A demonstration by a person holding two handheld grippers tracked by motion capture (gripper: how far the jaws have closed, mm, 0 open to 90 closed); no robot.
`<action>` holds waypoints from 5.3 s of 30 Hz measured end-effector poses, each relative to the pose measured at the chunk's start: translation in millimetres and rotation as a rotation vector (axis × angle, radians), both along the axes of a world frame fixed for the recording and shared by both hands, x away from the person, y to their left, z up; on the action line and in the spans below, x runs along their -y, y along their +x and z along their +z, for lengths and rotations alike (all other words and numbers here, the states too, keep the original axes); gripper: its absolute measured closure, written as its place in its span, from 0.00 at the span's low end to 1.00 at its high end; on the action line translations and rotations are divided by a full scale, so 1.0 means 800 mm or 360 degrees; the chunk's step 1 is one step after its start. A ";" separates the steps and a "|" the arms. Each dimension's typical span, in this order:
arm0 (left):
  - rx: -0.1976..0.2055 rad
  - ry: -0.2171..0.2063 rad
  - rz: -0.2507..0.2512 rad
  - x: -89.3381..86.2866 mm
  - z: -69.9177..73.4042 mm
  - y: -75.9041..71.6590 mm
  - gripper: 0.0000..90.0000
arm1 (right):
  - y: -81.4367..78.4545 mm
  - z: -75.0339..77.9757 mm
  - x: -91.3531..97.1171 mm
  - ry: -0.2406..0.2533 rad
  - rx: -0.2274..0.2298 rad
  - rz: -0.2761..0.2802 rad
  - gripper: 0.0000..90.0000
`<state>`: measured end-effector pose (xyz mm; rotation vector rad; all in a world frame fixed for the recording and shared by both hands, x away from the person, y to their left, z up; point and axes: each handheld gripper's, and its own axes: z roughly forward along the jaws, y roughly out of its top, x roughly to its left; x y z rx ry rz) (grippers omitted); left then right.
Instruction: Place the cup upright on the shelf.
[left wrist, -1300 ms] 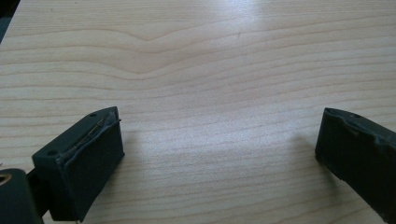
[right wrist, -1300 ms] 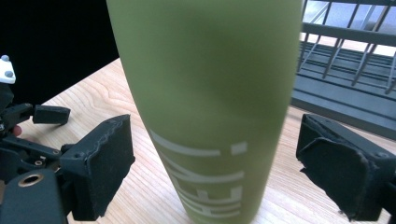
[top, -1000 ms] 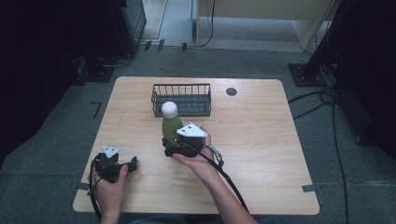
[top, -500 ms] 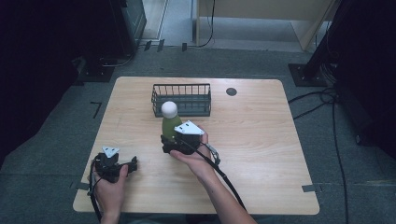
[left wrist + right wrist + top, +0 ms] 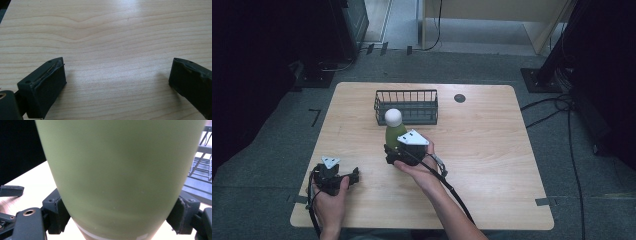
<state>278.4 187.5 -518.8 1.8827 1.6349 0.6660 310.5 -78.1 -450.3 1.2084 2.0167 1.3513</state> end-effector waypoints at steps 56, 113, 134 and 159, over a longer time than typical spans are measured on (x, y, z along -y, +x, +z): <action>0.0002 -0.0003 0.0002 0.000 0.000 0.000 0.01 | 0.014 0.057 0.028 0.0031 0.0104 -0.0028 0.22; 0.0002 -0.0001 0.0001 0.000 0.000 0.000 0.01 | 0.145 0.160 0.075 -0.0063 0.0216 -0.0276 0.22; -0.0001 -0.0001 0.0000 0.000 0.000 0.000 0.01 | 0.196 0.121 0.079 -0.0080 0.0211 -0.0389 0.22; -0.0001 -0.0001 -0.0001 0.000 0.000 0.000 0.01 | 0.215 0.067 0.080 -0.0068 0.0066 -0.0429 0.22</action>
